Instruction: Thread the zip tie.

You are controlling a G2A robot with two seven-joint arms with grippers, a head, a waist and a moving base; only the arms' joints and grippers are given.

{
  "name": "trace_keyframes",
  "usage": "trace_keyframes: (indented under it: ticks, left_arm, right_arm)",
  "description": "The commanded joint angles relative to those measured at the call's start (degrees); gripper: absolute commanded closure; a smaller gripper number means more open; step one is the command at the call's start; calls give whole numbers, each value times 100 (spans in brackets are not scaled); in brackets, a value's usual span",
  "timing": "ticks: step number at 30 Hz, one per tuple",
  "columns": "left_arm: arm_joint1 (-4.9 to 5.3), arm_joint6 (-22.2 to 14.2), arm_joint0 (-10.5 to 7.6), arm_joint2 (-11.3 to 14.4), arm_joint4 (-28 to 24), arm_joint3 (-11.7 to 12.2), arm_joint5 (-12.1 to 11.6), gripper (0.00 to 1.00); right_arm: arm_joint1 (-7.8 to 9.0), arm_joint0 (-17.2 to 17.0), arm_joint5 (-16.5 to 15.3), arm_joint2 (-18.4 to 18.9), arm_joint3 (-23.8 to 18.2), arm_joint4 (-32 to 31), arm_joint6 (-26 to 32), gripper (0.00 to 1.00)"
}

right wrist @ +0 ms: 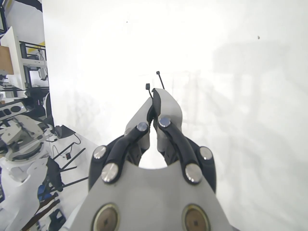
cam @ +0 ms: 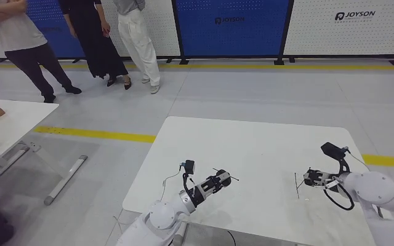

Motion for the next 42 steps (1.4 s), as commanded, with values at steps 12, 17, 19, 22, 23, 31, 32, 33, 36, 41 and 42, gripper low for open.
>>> trace_keyframes:
  ticks: [12, 17, 19, 22, 23, 31, 32, 33, 36, 41, 42]
  left_arm:
    - [0, 0, 0, 0, 0, 0, 0, 100]
    - [0, 0, 0, 0, 0, 0, 0, 100]
    - [0, 0, 0, 0, 0, 0, 0, 100]
    - [0, 0, 0, 0, 0, 0, 0, 100]
    - [0, 0, 0, 0, 0, 0, 0, 100]
    - [0, 0, 0, 0, 0, 0, 0, 100]
    - [0, 0, 0, 0, 0, 0, 0, 100]
    - [0, 0, 0, 0, 0, 0, 0, 100]
    - [0, 0, 0, 0, 0, 0, 0, 100]
    - [0, 0, 0, 0, 0, 0, 0, 100]
    - [0, 0, 0, 0, 0, 0, 0, 100]
  right_arm:
    - [-100, -506, -116, 227, -334, 1038, -1498, 100]
    - [-115, -1302, -234, 589, -1041, 1350, -2561, 100]
    - [-122, -1649, -111, 602, -1369, 1126, -3018, 100]
    - [-123, -1711, -70, 595, -1431, 1085, -3061, 100]
    - [-123, -1711, -70, 595, -1431, 1085, -3061, 100]
    - [-123, -1711, -70, 595, -1431, 1085, -3061, 100]
    - [-123, -1711, -70, 595, -1431, 1085, -3061, 100]
    - [-123, -1711, -70, 595, -1431, 1085, -3061, 100]
    - [-123, -1711, -70, 595, -1431, 1085, -3061, 100]
    - [-123, -1711, -70, 595, -1431, 1085, -3061, 100]
    - [-123, -1711, -70, 595, -1431, 1085, -3061, 100]
